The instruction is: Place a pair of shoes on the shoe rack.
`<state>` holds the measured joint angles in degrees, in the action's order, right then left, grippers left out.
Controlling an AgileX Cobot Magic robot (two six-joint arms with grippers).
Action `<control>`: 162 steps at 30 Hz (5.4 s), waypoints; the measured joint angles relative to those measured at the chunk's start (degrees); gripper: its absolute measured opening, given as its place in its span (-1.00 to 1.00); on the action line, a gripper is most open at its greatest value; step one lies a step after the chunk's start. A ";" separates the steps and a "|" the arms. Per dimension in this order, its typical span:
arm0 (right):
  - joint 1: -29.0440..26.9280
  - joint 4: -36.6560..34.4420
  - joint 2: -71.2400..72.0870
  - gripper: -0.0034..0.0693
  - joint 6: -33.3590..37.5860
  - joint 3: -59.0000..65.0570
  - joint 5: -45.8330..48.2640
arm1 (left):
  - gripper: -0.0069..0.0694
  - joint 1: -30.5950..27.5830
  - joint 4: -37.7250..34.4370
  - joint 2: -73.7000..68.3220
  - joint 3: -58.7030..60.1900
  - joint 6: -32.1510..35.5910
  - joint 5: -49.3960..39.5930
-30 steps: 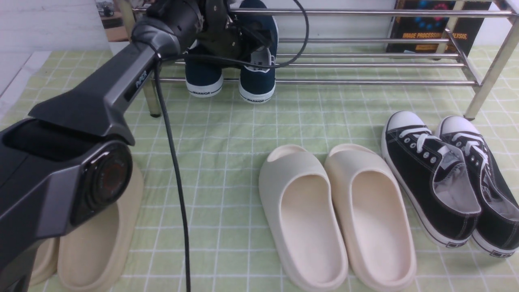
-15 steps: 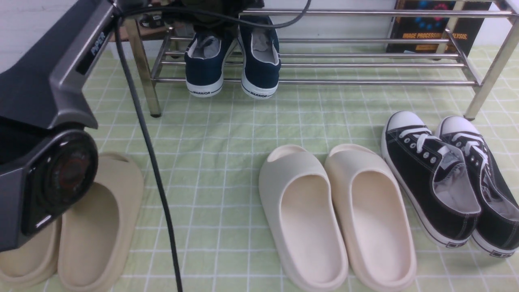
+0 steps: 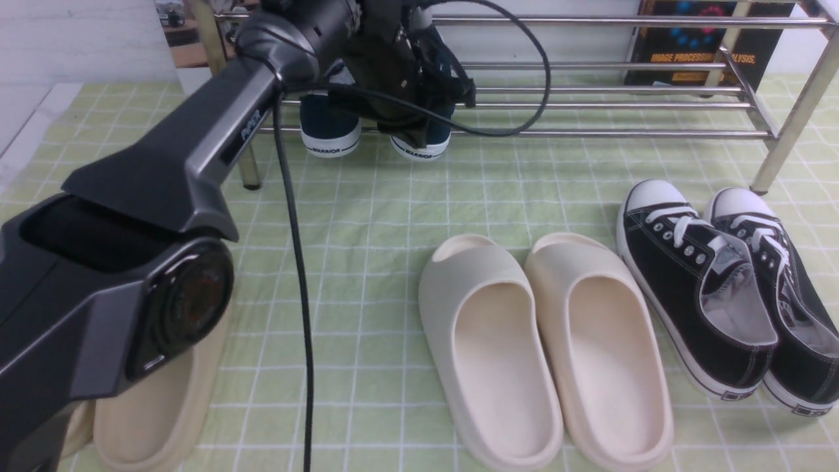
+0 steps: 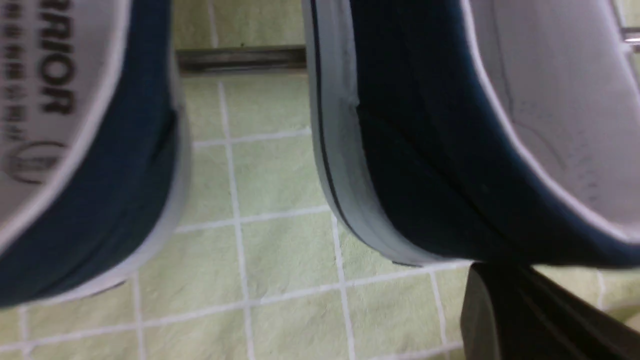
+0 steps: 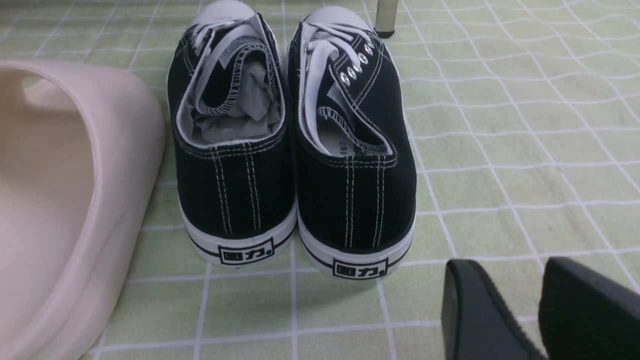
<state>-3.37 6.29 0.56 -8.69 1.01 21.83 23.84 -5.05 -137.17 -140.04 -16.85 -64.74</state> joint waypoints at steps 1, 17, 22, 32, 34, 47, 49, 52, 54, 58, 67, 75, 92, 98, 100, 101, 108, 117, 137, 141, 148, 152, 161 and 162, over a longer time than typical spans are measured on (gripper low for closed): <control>0.00 0.00 0.00 -0.25 0.00 0.00 0.00 | -0.85 0.00 -0.45 -1.04 0.00 0.00 0.61; 0.00 0.00 0.00 -0.25 0.00 0.00 0.00 | -0.85 -0.74 6.50 -1.72 0.06 -8.25 9.76; 0.00 0.00 0.00 -0.25 0.00 0.00 0.00 | -0.85 -1.05 6.40 -1.15 0.11 -8.39 9.08; 0.00 0.00 0.00 -0.25 0.00 0.00 0.00 | -0.85 -1.23 7.12 11.17 0.11 -0.94 -4.76; 0.00 0.00 0.00 -0.25 0.00 0.00 0.00 | -0.85 -1.23 8.16 14.55 0.11 0.13 -6.61; 0.00 0.00 0.00 -0.25 0.00 0.00 0.00 | -0.85 -1.23 11.23 43.65 20.24 0.65 -6.90; 0.00 0.00 0.00 -0.25 0.00 0.00 0.00 | -0.85 -1.23 12.35 48.82 25.52 0.48 -6.90; 0.00 0.00 0.00 -0.25 0.00 0.00 0.00 | -0.85 -1.23 13.67 58.54 36.72 -0.85 -6.90; 0.00 0.00 0.00 -0.25 0.00 0.00 0.00 | -0.85 -1.23 13.95 63.12 42.44 -1.67 -6.90; 0.00 0.00 0.00 -0.25 0.00 0.00 0.00 | -0.85 -1.23 14.09 76.93 56.47 -4.29 -5.67; 0.00 0.00 0.00 -0.25 0.00 0.00 0.00 | -0.85 -1.23 13.68 99.08 79.64 -7.57 -1.17; 0.00 0.00 0.00 -0.25 0.00 0.00 0.00 | -0.85 -1.23 12.06 109.64 87.71 -7.84 -3.66; 0.00 0.00 0.00 -0.25 0.00 0.00 0.00 | -0.85 -1.96 10.03 116.50 96.07 -2.76 7.31; 0.00 0.00 0.00 -0.25 0.00 0.00 0.00 | -0.85 -9.88 7.21 124.97 112.48 -1.49 28.22; 0.00 0.00 0.00 -0.25 0.00 0.00 0.00 | -0.85 -14.50 6.01 129.87 120.73 1.52 38.61; 0.00 0.00 0.00 -0.25 0.00 0.00 0.00 | -0.85 -16.21 5.88 131.61 123.85 2.57 41.94; 0.00 0.00 0.00 -0.25 0.00 0.00 0.00 | -0.85 -21.81 5.66 137.72 136.04 3.58 49.30; 0.00 0.00 0.00 -0.25 0.00 0.00 0.00 | -0.85 -23.73 6.69 137.76 141.60 3.42 47.67; 0.00 0.00 0.00 -0.25 0.00 0.00 0.00 | -0.85 -25.20 5.84 137.76 141.63 5.77 43.66; 0.00 0.00 0.00 -0.25 0.00 0.00 0.00 | -0.85 -25.20 5.65 137.76 141.63 5.77 43.61; 0.00 0.00 0.00 -0.25 0.00 0.00 0.00 | -0.85 -25.20 5.54 137.76 141.63 5.81 43.63; 0.00 0.00 0.00 -0.25 0.00 0.00 0.00 | -0.85 -25.20 5.52 137.76 141.63 5.81 43.63; 0.00 0.00 0.00 -0.25 0.00 0.00 0.00 | -0.85 -25.20 5.47 137.76 141.63 5.81 43.63; 0.00 0.00 0.00 -0.25 0.00 0.00 0.00 | -0.85 -25.20 5.47 137.76 141.63 5.81 43.63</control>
<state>-3.37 6.29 0.56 -8.69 1.01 21.83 -1.36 0.42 0.59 1.59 -11.04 -21.11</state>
